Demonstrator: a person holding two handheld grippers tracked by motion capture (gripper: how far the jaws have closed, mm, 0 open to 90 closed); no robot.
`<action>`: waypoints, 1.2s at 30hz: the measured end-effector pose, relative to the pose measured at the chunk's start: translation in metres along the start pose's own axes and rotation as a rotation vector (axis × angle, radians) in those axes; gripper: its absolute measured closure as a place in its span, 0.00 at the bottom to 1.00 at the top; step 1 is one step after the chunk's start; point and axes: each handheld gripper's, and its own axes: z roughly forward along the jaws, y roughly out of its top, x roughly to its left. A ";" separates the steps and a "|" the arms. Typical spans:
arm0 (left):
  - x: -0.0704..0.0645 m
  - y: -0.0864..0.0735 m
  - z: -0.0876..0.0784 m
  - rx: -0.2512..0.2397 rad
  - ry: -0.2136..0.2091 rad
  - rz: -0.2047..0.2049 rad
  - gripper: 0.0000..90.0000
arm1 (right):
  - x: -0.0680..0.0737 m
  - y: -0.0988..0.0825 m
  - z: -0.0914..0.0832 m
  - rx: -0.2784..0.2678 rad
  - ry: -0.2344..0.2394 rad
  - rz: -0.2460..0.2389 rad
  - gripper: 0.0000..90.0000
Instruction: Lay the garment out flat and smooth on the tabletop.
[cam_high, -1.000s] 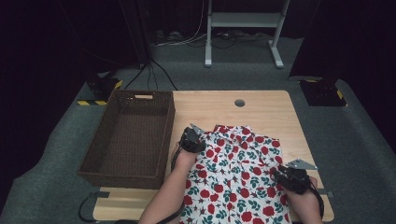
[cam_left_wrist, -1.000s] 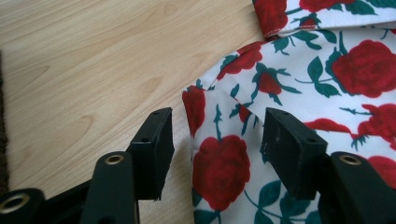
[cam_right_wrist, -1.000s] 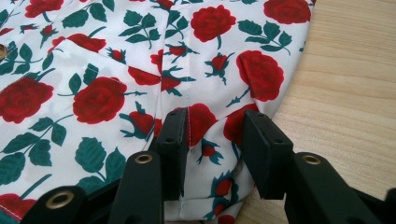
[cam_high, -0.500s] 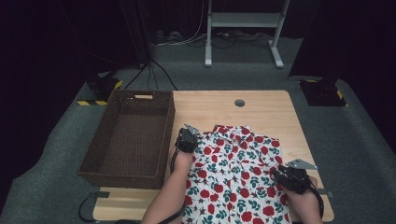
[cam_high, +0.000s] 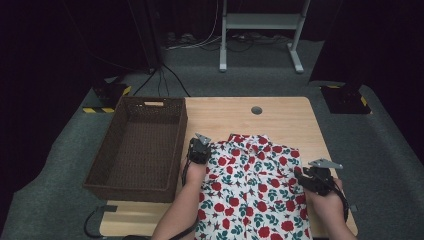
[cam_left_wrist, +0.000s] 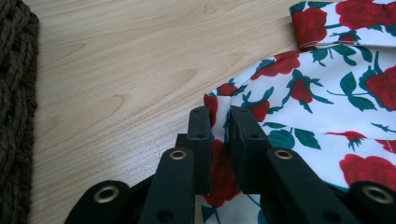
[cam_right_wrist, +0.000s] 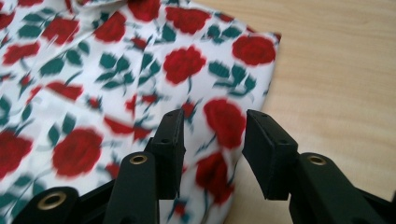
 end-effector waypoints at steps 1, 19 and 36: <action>0.000 0.000 0.000 -0.001 0.000 0.001 0.87 | -0.002 0.004 0.004 0.001 -0.005 0.000 0.65; 0.004 0.002 0.001 0.009 -0.031 -0.034 0.90 | -0.040 0.046 0.063 0.094 -0.035 0.135 0.61; 0.010 0.022 -0.001 -0.035 -0.059 -0.076 0.97 | -0.028 0.063 0.065 0.085 -0.073 0.031 0.97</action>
